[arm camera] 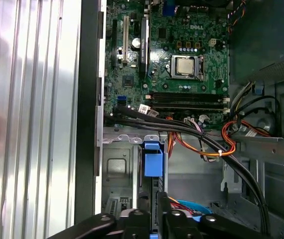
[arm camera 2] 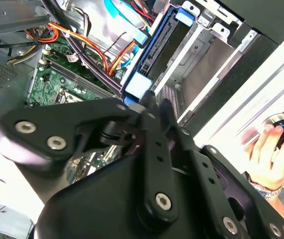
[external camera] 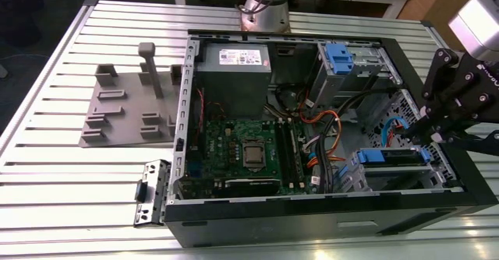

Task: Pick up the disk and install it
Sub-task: 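Insert the disk into the insertion slot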

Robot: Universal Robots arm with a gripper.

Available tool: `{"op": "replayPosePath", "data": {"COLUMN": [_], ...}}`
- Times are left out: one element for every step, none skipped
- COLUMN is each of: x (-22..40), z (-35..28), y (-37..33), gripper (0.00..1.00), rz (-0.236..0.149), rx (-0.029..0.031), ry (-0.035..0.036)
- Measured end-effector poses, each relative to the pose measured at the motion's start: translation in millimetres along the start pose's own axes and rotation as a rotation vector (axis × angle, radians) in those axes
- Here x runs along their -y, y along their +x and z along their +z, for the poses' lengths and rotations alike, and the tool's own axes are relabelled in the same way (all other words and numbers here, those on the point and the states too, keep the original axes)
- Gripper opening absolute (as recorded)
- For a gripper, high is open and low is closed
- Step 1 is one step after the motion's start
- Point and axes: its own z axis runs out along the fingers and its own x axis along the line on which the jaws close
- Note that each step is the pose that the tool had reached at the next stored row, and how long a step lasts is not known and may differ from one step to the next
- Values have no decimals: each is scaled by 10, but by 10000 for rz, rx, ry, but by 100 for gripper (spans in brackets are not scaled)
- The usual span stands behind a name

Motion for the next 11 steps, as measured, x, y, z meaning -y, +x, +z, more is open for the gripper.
{"op": "replayPosePath", "data": {"x": [0,0,0,0,0,0,0,0,0,0,0], "z": [0,1,1,2,2,2,3,3,4,4,4], "y": [0,0,0,0,0,0,0,0,0,0,0], "gripper": [18,12,12,10,10,10,10,10,10,10,10], "rz": [0,0,0,0,0,0,0,0,0,0,0], "rx": [0,0,0,0,0,0,0,0,0,0,1], "ry": [0,0,0,0,0,0,0,0,0,0,0]}}
